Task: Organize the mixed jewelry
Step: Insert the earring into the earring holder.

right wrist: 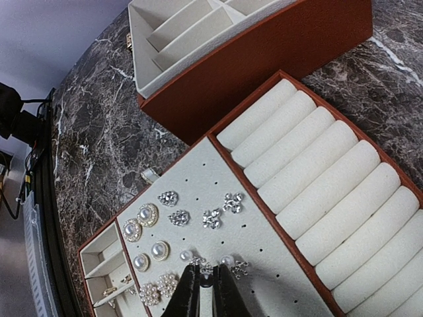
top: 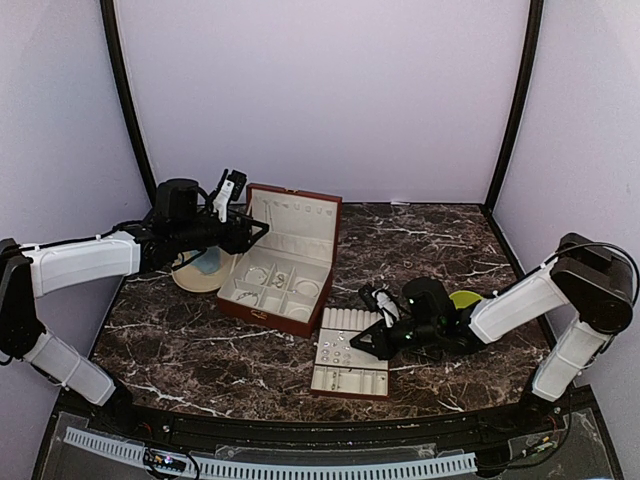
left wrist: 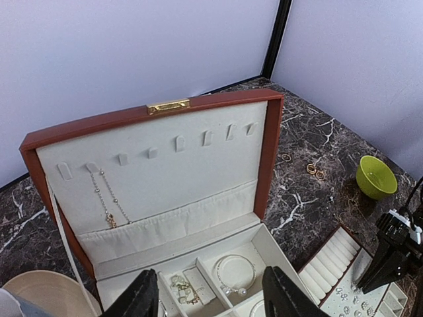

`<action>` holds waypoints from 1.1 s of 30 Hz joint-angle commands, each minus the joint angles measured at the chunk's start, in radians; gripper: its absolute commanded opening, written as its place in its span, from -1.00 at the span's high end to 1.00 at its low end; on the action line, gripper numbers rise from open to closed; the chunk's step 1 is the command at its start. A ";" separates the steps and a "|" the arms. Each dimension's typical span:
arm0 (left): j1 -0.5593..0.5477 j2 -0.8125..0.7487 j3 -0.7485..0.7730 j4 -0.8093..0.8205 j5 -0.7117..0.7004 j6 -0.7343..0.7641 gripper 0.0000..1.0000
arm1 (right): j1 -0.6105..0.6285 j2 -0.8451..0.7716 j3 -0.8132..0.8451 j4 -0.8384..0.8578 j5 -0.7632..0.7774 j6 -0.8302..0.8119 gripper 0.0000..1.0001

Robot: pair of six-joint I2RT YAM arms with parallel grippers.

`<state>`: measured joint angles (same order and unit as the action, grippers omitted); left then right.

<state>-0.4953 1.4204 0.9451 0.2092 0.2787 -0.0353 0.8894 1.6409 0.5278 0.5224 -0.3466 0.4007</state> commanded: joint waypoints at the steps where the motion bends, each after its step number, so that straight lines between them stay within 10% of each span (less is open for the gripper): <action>1: 0.008 -0.029 -0.016 0.023 0.018 0.015 -0.13 | 0.008 -0.030 -0.020 0.006 0.008 0.001 0.86; 33: 0.009 -0.026 -0.015 0.025 0.036 0.018 -0.13 | 0.069 -0.091 -0.062 -0.057 0.123 -0.013 0.87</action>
<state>-0.4927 1.4208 0.9451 0.2100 0.2985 -0.0265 0.9413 1.5745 0.4870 0.4866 -0.2531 0.3931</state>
